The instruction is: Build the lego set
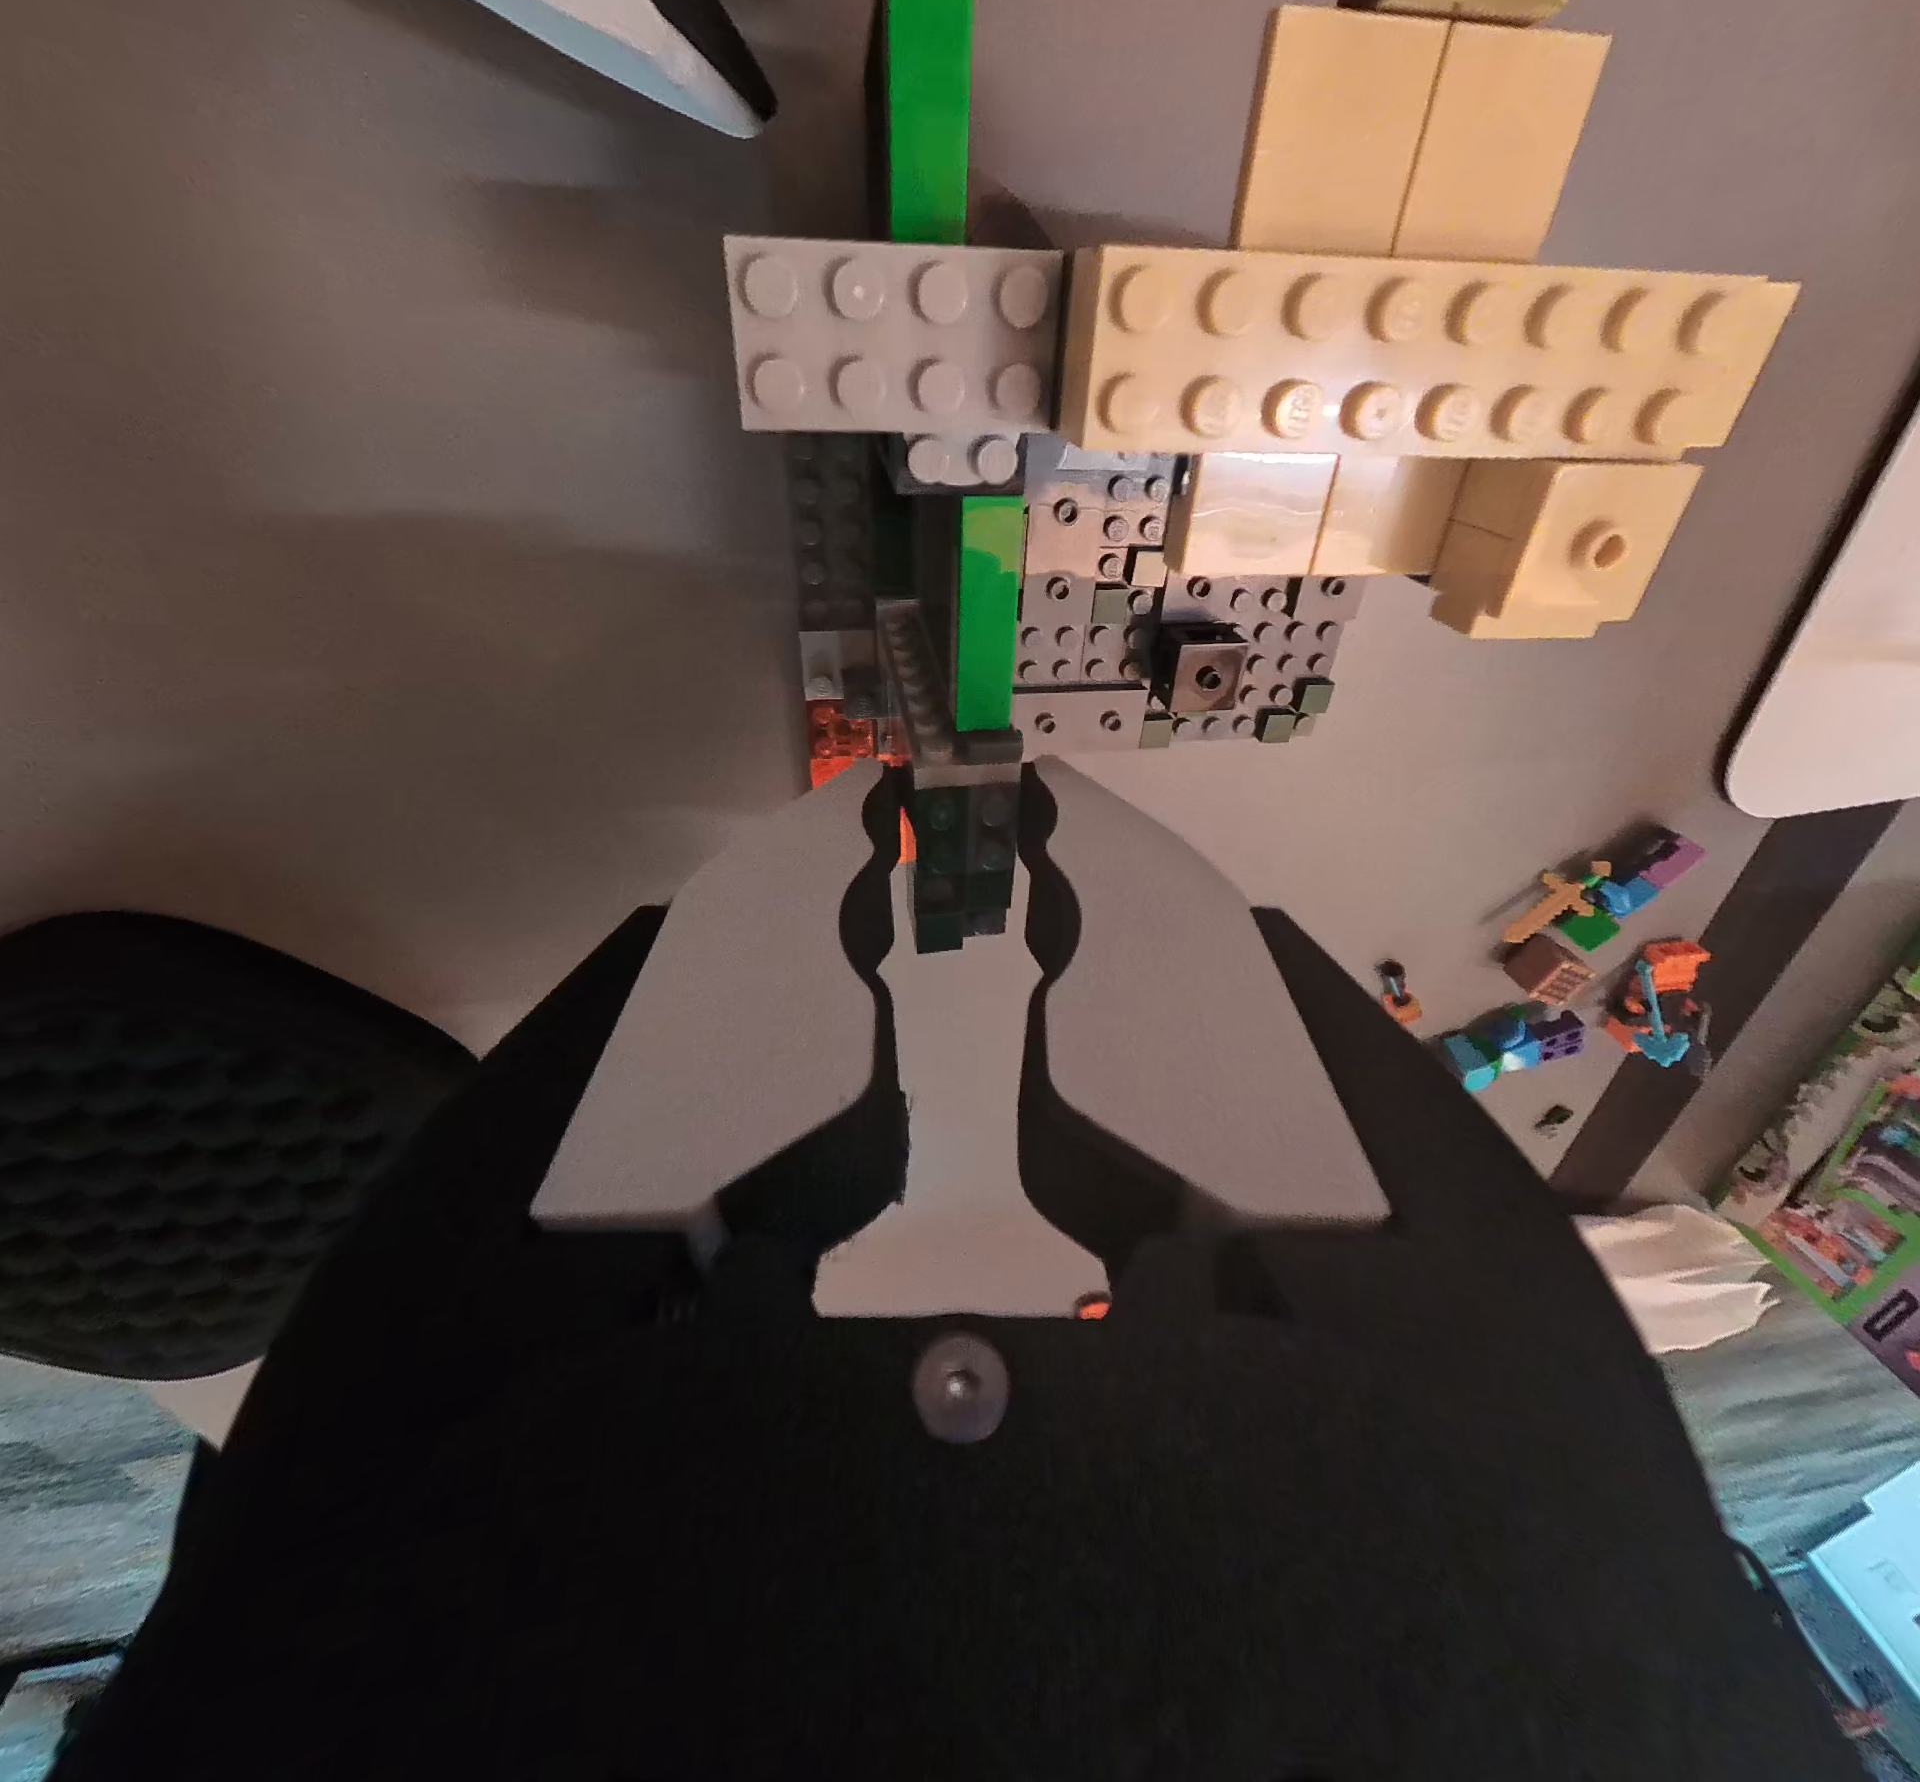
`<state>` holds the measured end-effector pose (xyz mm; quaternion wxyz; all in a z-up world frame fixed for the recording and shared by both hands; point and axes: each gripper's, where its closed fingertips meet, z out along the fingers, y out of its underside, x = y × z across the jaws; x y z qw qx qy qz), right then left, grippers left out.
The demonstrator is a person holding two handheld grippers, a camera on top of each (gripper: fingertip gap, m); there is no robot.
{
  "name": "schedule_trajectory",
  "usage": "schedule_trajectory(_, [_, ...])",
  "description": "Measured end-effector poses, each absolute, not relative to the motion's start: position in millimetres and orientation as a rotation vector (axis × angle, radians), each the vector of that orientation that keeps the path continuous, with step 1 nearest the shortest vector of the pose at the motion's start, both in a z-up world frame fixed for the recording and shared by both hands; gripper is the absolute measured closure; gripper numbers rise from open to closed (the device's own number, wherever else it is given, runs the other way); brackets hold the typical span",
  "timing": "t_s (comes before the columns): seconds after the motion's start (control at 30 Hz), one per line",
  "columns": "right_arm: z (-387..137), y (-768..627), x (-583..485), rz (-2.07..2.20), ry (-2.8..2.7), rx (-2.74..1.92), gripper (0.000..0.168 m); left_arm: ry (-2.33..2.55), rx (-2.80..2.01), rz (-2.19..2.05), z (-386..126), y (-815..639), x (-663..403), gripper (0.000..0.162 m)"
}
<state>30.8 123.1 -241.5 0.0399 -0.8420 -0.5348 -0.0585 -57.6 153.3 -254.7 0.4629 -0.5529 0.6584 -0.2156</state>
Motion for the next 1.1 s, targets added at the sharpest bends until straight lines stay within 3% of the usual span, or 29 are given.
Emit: schedule_trajectory(1.1, [-241.8, 124.9, 31.8, -0.159, -1.622, -2.568, 0.146, 1.642, -1.362, -0.525, -259.3, 152.0, -57.9, 0.14])
